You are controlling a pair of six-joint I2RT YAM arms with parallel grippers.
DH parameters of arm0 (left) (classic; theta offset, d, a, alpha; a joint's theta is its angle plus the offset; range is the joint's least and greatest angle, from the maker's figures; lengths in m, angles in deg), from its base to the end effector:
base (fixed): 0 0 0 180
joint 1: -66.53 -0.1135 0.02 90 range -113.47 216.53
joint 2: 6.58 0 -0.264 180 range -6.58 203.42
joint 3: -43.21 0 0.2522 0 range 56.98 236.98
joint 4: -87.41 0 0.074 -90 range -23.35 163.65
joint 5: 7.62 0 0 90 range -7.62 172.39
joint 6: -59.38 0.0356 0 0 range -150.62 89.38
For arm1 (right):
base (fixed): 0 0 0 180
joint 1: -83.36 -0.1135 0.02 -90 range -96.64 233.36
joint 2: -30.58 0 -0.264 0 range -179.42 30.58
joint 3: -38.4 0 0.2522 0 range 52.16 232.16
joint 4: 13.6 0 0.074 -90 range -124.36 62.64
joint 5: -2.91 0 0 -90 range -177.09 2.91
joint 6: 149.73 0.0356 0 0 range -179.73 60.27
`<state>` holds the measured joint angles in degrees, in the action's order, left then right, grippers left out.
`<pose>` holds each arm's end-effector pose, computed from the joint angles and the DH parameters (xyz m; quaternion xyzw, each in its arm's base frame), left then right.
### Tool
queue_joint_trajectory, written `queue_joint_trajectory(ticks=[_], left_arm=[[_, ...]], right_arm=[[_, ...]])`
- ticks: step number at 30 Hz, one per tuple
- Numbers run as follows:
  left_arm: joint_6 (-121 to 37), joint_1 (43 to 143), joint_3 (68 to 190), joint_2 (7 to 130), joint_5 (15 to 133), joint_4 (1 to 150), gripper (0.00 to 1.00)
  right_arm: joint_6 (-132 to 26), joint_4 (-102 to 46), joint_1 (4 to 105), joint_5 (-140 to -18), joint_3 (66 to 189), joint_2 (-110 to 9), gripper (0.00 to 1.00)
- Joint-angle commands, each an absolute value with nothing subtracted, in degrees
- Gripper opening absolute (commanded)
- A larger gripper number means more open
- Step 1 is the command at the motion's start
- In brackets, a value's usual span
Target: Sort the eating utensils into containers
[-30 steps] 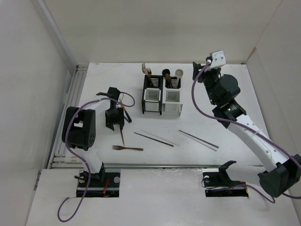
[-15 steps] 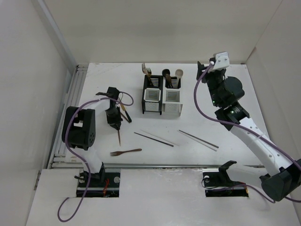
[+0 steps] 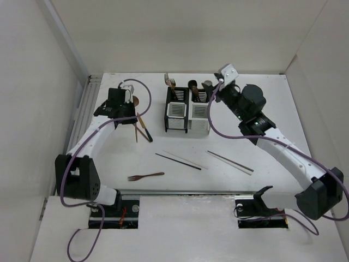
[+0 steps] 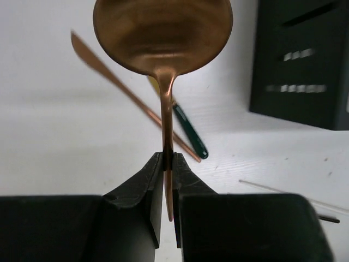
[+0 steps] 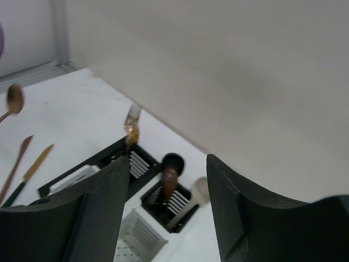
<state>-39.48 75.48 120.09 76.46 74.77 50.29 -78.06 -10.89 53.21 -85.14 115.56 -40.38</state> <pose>0.3137 -0.0542 0.2736 0.0270 0.9160 -0.1214 0.3814 0.2526 0.1481 0.4073 -0.2786 0.5873 0.0892 0.7546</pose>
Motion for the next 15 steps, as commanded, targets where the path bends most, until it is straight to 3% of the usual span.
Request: queue_joint_trajectory(ticks=[1, 10, 15], left_arm=[[-33.2, 75.9, 123.0, 70.9, 72.1, 54.0, 0.00], [-27.2, 79.9, 131.0, 65.9, 56.2, 60.6, 0.00], [-28.9, 81.0, 133.8, 66.5, 47.8, 60.6, 0.00]], right_arm=[[-74.4, -10.0, 52.3, -73.0, 119.0, -42.4, 0.64], [-62.7, -10.0, 47.0, -61.7, 130.5, -56.7, 0.61], [-54.0, -2.9, 45.6, -55.8, 135.1, -63.5, 0.59]])
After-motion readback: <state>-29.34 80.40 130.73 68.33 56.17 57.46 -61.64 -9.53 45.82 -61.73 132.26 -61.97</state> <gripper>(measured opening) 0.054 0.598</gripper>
